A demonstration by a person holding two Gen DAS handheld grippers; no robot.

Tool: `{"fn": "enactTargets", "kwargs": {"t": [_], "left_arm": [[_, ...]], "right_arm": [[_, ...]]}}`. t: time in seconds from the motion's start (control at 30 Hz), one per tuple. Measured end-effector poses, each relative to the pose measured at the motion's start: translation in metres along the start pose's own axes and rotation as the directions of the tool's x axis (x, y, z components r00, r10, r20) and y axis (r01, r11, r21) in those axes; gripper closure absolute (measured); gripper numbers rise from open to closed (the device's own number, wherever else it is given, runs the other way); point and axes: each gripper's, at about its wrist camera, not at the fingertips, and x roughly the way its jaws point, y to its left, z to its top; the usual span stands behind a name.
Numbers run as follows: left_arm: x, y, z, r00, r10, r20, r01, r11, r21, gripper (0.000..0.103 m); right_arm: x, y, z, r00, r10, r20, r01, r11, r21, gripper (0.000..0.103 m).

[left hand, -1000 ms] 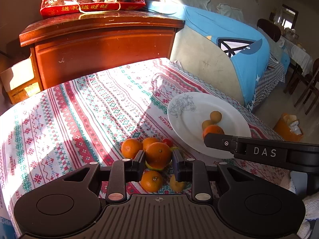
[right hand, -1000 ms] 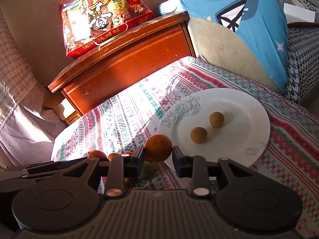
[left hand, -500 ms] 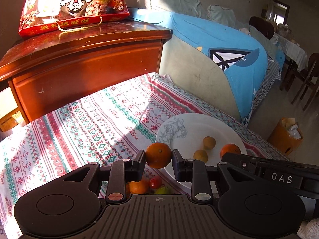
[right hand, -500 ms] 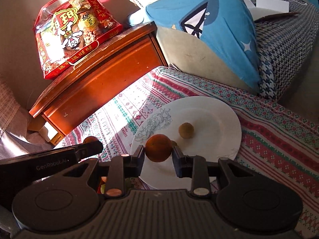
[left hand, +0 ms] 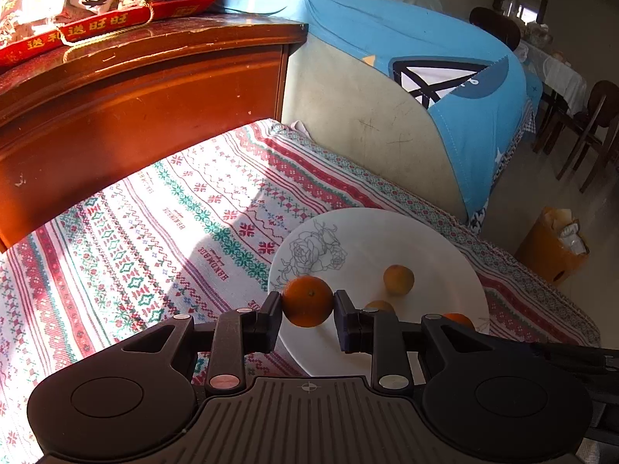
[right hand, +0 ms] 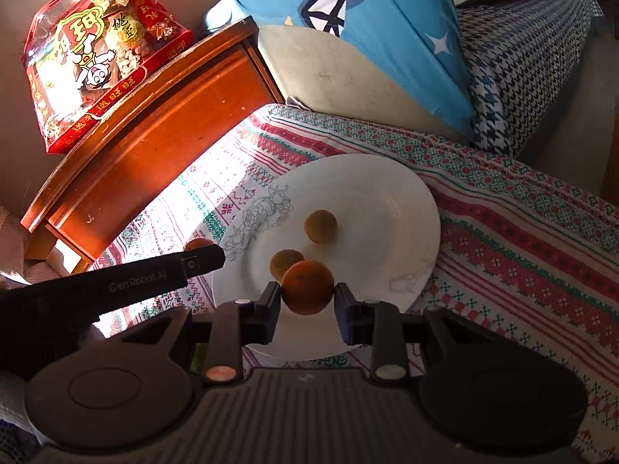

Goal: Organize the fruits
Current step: 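Carry both oranges onto the white plate and open both grippers, then withdraw both grippers from the plate back toward the fruit pile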

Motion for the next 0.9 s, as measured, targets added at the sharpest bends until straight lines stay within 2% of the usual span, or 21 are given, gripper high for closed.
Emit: {"fn": "enactTargets", "kwargs": {"t": [0.27,0.4,0.53,0.6,0.73,0.77,0.9], "left_arm": [[0.024,-0.005,0.003,0.999,-0.002,-0.035,0.002,1.0,-0.01,0.077],[0.028,-0.008,0.005,0.999,-0.002,-0.035,0.002,1.0,-0.01,0.076],[0.025,-0.009,0.009,1.0,-0.008,-0.022,0.007,1.0,-0.02,0.073],[0.021,-0.007,0.012,1.0,-0.004,-0.012,0.004,0.999,-0.034,0.066],[0.01,-0.003,0.017,1.0,0.002,0.001,-0.002,0.999,-0.047,0.061],[0.008,-0.002,0.018,1.0,0.007,0.004,-0.007,0.999,-0.053,0.057],[-0.001,0.003,0.02,1.0,0.015,0.015,-0.014,0.998,-0.064,0.055]], "right_arm": [[0.008,-0.003,-0.001,1.0,-0.028,-0.008,0.028,1.0,0.01,0.072],[0.005,-0.005,0.001,0.999,-0.039,0.018,0.039,0.999,0.024,0.069],[0.0,-0.005,0.004,0.999,-0.033,0.039,0.032,0.999,0.033,0.069],[0.0,-0.006,0.004,0.999,-0.026,0.035,0.025,0.999,0.038,0.068],[-0.002,-0.003,0.003,0.999,-0.018,0.034,0.017,0.999,0.027,0.067],[-0.002,-0.001,0.003,0.999,-0.013,0.033,0.012,1.0,0.022,0.067],[-0.005,0.004,0.001,0.999,0.011,0.031,-0.011,1.0,-0.002,0.065]]}}
